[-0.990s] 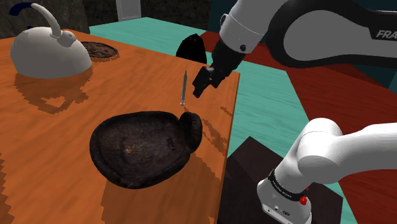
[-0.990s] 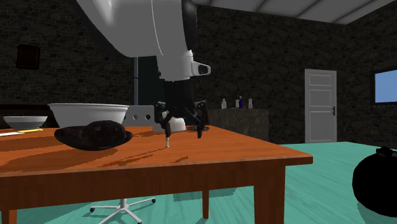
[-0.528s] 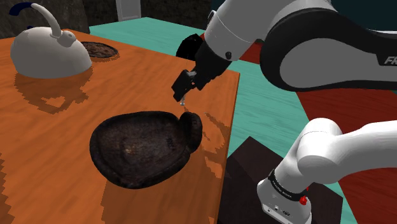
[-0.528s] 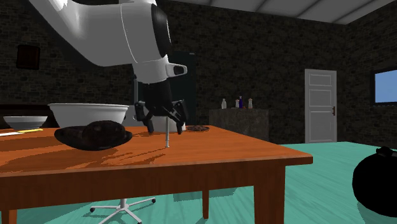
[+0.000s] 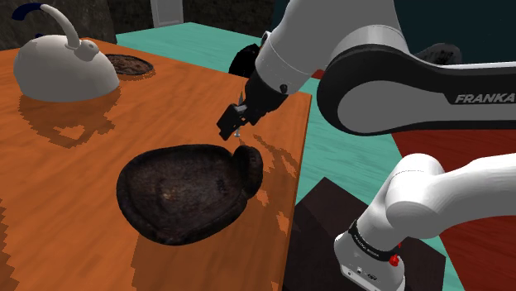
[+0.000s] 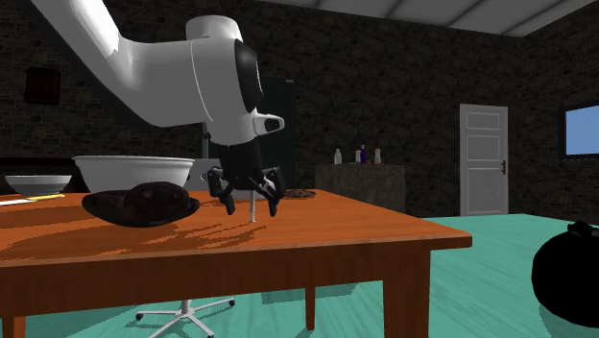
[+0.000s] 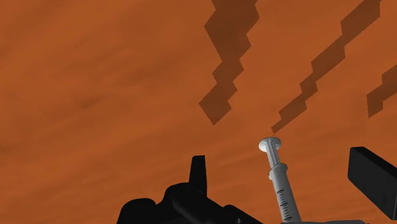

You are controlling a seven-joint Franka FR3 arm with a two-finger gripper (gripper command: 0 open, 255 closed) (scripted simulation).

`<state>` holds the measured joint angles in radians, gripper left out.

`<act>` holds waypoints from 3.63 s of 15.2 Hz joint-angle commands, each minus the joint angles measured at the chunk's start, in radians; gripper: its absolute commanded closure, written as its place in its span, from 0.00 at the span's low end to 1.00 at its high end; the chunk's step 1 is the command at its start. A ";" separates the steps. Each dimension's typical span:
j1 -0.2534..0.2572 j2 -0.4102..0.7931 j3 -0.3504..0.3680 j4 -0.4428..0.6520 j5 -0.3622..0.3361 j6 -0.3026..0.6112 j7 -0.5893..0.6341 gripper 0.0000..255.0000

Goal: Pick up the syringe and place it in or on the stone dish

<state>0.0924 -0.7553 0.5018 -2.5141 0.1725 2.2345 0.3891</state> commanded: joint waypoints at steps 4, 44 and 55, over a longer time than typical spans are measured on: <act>-0.001 0.002 0.001 -0.001 0.000 0.004 0.000 0.00; -0.047 0.063 -0.068 0.424 -0.057 -0.359 -0.029 1.00; -0.040 0.082 0.091 0.483 -0.038 -0.386 0.134 1.00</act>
<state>0.0513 -0.6761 0.5626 -2.0352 0.1307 1.8472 0.4918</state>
